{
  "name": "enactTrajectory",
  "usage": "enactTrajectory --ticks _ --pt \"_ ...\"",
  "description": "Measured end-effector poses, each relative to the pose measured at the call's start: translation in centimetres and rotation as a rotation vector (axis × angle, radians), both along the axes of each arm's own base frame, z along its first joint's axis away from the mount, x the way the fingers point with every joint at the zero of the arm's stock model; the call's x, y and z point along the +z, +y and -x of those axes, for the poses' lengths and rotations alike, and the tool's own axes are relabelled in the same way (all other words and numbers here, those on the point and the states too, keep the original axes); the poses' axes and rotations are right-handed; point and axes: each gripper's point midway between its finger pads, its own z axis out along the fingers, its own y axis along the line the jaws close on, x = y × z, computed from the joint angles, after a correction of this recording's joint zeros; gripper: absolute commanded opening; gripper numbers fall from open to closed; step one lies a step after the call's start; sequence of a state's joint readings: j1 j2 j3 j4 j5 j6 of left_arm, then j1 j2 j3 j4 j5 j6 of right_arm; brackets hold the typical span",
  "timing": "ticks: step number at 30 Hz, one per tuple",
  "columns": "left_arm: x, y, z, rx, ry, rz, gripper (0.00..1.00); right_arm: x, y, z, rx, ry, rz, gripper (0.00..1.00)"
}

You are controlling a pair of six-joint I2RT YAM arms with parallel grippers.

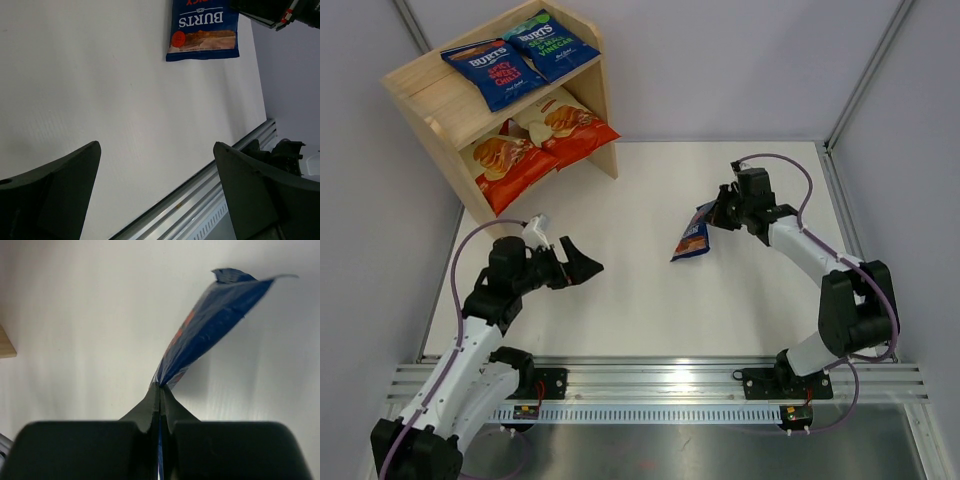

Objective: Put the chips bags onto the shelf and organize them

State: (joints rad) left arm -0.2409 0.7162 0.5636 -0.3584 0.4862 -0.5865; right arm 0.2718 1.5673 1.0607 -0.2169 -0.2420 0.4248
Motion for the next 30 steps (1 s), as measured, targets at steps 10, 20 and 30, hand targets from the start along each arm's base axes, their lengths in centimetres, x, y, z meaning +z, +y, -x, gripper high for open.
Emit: enactTrajectory --ticks 10,20,30 --pt "-2.5 -3.1 -2.3 0.037 0.068 0.219 0.99 4.7 4.8 1.8 0.009 -0.096 -0.057 0.00" --pt "-0.2 -6.3 -3.9 0.030 0.115 0.502 0.99 12.9 8.9 4.7 0.131 -0.246 -0.317 0.00" --pt "5.3 -7.7 -4.0 0.004 0.032 0.660 0.99 17.2 11.4 8.7 0.296 -0.298 -0.498 0.00"
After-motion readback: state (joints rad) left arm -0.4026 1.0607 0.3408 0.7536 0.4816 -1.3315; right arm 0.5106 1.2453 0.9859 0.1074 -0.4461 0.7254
